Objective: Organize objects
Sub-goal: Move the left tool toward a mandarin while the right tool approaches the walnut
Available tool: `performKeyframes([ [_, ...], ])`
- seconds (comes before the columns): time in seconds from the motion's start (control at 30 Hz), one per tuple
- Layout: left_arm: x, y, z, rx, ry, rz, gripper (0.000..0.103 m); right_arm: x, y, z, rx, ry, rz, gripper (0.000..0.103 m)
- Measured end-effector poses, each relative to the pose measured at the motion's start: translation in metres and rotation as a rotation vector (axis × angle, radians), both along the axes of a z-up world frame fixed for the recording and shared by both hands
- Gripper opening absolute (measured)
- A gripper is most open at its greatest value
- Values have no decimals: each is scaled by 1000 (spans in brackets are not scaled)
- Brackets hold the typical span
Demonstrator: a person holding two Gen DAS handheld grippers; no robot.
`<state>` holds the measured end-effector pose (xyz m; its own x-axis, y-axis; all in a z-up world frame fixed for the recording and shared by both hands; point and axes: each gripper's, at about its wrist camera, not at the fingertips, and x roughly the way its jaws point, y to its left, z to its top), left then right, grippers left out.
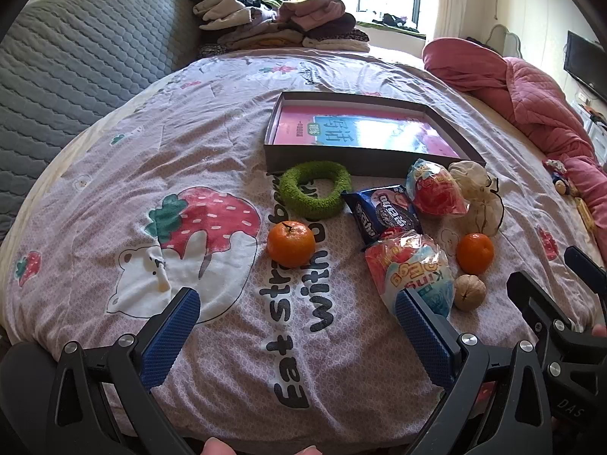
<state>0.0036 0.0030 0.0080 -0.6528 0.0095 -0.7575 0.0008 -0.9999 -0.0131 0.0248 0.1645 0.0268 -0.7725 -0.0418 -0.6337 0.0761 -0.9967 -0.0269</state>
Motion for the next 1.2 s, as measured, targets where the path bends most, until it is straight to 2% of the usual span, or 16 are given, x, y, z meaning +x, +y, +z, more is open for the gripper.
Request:
performKeyframes([
  [0.37,2,0,1,-3,9,0,103,1,0,3,2,11,-3,101],
  [0.53,5,-7,7,45,24,-19,103,5,-1,8,-11,16,10,101],
  [0.8,10,-10,11,-9,39,-30,103,14,-5,19,-26,26,33,101],
  [1.2,11,-14,-4,1,-39,-47,103,15,-15,5,-5,-83,48,96],
])
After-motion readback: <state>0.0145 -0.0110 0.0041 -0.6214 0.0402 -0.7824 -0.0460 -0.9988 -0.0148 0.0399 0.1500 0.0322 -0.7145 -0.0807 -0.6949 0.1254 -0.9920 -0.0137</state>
